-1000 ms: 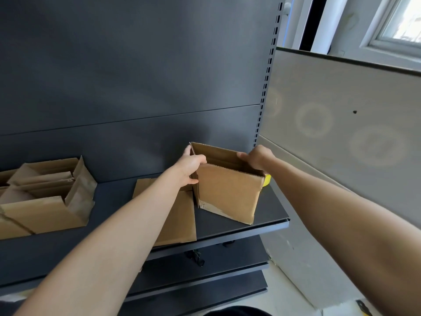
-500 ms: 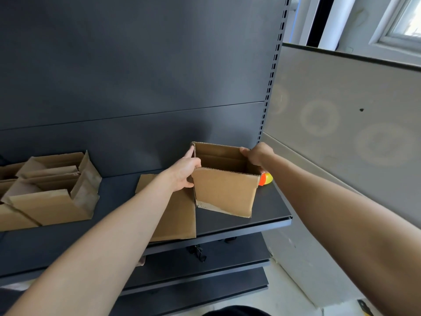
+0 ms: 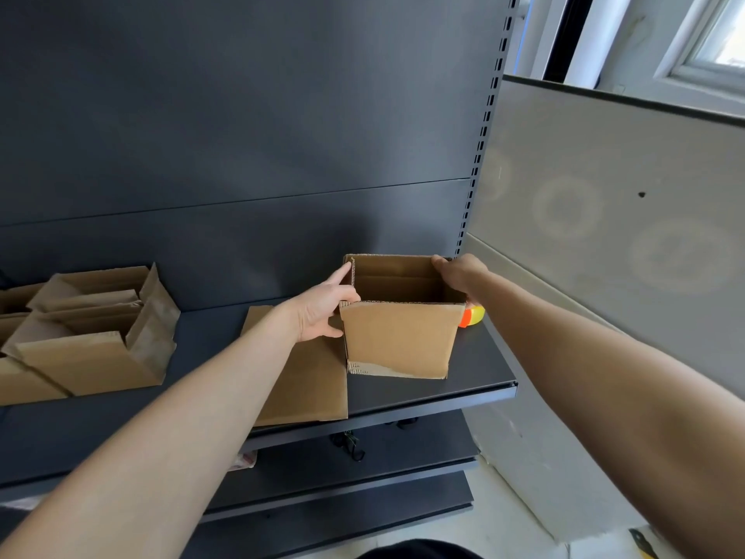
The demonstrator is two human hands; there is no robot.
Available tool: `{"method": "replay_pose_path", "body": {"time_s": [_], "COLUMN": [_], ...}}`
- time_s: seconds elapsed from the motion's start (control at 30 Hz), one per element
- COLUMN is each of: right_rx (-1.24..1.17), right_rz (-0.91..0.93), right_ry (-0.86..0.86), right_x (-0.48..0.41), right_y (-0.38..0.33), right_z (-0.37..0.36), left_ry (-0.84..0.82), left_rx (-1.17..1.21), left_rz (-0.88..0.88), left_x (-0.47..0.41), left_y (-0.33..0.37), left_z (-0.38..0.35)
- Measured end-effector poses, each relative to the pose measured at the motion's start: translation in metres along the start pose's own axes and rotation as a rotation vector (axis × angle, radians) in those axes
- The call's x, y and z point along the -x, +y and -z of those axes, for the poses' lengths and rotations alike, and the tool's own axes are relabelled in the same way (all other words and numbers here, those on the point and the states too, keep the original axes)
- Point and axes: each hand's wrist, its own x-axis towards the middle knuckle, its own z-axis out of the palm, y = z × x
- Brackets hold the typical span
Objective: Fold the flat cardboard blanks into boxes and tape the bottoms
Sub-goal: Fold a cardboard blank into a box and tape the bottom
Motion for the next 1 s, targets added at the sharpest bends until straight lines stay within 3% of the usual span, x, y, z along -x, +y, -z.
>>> {"method": "replay_pose_path", "body": {"time_s": [0.43, 0.73, 1.0], "right_rx": [-0.107, -0.243, -0.175], "right_rz": [0.004, -0.082, -0.043], "right_ry": [-0.012, -0.182, -0.089], "right_x": [-0.008, -0.015, -0.016], "right_y": [0.0, -0.004, -0.004], "right_z": [-0.007, 0.0, -0.005], "left_ry": [0.039, 0.067, 0.127], "left_rx": [0.004, -0.01, -0.001], "left_rz": [-0.019, -0.011, -0.013], "left_x": [-0.002, -0.005, -0.011], "left_y": [0.005, 0.005, 0.011], "left_z": [0.001, 0.003, -0.006]}}
